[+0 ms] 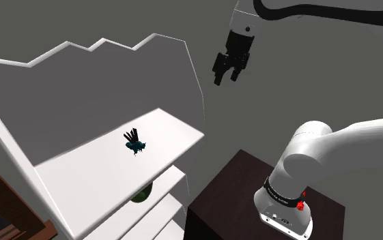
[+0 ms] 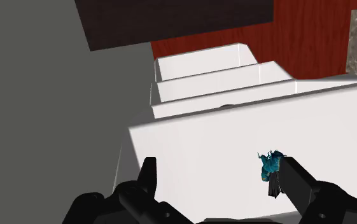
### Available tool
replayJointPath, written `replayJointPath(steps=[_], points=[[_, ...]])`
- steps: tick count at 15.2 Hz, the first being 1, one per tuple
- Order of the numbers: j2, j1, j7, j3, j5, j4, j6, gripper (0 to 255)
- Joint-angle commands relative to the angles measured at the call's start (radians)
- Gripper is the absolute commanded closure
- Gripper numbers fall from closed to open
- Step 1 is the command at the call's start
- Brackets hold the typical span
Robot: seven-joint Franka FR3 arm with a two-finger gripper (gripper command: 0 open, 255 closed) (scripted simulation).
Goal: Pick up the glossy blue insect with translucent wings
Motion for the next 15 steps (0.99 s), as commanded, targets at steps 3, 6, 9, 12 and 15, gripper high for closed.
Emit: replayJointPath(steps=[3,6,9,12,15], points=[[0.059,0.008,0.006,0.014,0.011,-0.004,0.055,0],[0.155,0.021,0.015,0.034,0.026,-0.001,0.134,0],[0.257,0.032,0.024,0.054,0.039,0.014,0.209,0],[0.364,0.042,0.032,0.073,0.049,0.041,0.277,0],[0.475,0.052,0.041,0.092,0.054,0.078,0.339,0]])
